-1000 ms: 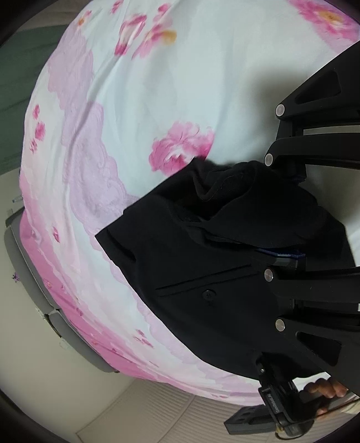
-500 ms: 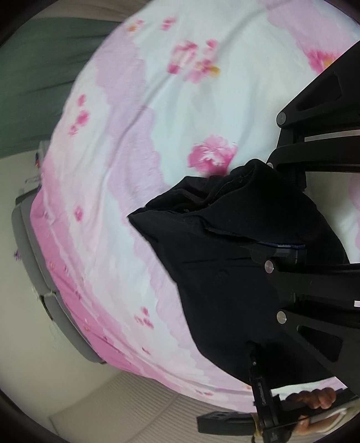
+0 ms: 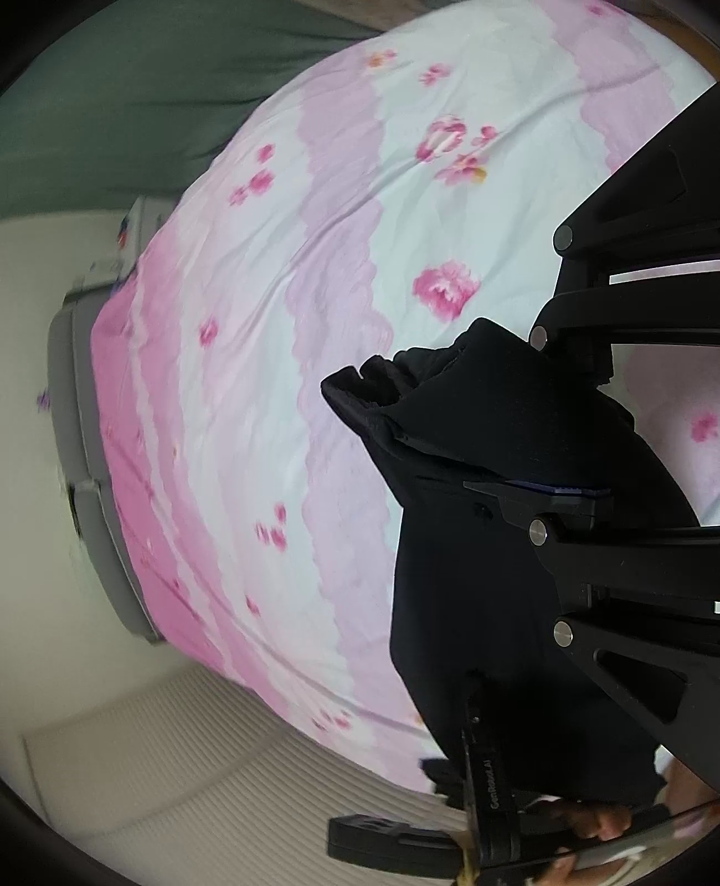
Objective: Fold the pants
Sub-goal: 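Lift the folded trousers with both grippers and carry them toward the bed corner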
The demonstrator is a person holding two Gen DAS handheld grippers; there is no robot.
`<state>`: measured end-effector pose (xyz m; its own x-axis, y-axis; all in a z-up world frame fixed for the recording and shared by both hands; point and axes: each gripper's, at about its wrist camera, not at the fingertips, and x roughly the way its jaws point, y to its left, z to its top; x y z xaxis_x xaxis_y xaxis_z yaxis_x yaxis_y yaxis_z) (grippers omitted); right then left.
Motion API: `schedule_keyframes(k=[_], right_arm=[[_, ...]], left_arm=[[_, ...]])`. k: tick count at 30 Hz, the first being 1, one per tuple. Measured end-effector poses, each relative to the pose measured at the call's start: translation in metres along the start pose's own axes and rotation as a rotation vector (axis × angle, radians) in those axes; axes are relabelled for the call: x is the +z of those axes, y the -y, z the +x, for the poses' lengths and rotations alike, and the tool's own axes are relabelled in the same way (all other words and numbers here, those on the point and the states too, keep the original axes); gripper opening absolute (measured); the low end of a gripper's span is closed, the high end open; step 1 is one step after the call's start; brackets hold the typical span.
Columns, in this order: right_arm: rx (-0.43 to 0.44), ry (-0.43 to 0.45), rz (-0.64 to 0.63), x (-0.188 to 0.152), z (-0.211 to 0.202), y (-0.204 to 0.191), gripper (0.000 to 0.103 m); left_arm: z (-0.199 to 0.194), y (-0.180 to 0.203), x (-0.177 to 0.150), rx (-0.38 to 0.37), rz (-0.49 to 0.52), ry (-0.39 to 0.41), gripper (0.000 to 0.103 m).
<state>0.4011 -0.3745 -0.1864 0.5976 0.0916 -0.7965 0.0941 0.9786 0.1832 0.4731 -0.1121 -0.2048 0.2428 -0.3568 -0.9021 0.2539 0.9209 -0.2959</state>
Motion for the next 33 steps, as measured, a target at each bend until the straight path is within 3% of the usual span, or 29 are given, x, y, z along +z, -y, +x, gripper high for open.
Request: schedule_keyframes(k=[8, 15, 27, 33], right_arm=[[0.104, 0.040, -0.139, 0.005, -0.037, -0.080, 0.025], [0.175, 0.054, -0.220, -0.001, -0.048, -0.172, 0.025], [0.196, 0.070, -0.178, -0.044, -0.053, -0.330, 0.025], [0.256, 0.067, -0.232, -0.044, -0.041, -0.401, 0.025]], left_arm=[[-0.081, -0.062, -0.036, 0.032, -0.113, 0.089, 0.009], [-0.142, -0.135, -0.061, 0.070, -0.133, 0.142, 0.009], [-0.217, -0.270, -0.088, 0.083, -0.080, 0.125, 0.008], [-0.247, -0.326, -0.098, 0.125, -0.133, 0.158, 0.008]])
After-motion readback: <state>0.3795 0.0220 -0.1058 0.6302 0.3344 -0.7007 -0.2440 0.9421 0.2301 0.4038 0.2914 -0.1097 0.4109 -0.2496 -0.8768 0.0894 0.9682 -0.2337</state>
